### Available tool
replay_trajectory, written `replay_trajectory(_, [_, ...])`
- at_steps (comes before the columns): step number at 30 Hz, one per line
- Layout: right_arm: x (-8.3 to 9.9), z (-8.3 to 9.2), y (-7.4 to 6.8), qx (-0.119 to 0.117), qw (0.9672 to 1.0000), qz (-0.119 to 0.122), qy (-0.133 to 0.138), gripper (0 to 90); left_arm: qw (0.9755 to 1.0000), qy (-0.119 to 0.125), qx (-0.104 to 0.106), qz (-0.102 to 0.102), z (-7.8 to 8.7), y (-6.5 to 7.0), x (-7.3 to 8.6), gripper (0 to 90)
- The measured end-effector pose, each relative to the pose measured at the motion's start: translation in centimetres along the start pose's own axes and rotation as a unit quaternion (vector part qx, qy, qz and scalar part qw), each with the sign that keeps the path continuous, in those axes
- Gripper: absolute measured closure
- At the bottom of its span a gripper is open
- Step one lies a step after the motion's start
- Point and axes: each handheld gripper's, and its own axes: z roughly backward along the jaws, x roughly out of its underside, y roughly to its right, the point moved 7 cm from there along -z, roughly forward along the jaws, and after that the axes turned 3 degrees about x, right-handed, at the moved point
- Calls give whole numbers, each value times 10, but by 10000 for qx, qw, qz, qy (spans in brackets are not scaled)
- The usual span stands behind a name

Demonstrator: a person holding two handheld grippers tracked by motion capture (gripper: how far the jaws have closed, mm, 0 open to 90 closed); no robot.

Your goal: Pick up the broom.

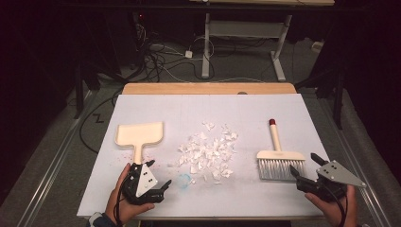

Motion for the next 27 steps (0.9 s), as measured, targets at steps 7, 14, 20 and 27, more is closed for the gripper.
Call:
replay_trajectory(7, [1, -3, 0, 4, 10000, -18, -57, 228, 10000, 7, 58, -45, -1, 2, 0, 171])
replay_trajectory(14, [-2, -7, 1, 71, 9999, 41, -131, 226, 9999, -54, 77, -86, -1, 5, 2, 171])
replay_trajectory(20, [-10, -13, 5, 92, 9999, 25, -101, 225, 9999, -99, 80, -76, -2, 5, 3, 171])
replay_trajectory(27, [-15, -32, 12, 101, 9994, 3, -340, 223, 9997, -179, 114, -127, -5, 7, 4, 171])
